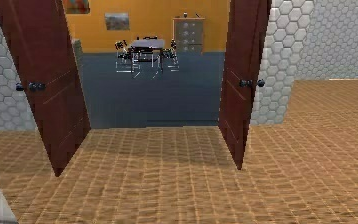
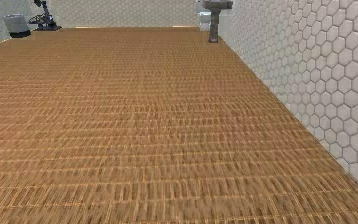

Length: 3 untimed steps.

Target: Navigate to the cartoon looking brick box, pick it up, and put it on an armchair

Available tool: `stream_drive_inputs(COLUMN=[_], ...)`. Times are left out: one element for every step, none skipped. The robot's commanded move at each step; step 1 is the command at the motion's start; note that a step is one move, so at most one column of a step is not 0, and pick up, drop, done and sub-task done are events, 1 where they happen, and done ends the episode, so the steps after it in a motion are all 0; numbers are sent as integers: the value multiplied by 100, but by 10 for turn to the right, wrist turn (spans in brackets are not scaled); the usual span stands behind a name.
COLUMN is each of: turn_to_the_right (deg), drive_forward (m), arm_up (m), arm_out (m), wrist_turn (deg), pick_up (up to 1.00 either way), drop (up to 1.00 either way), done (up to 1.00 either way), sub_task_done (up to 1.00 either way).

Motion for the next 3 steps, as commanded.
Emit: stream_drive_inputs(turn_to_the_right=[0,-450,-270], drive_forward=[60,0,0], arm_up=[0,0,0], arm_out=[0,0,0], wrist_turn=[0,0,0], pick_up=[0,0,0], drop=[0,0,0], done=[0,0,0], sub_task_done=[0,0,0])
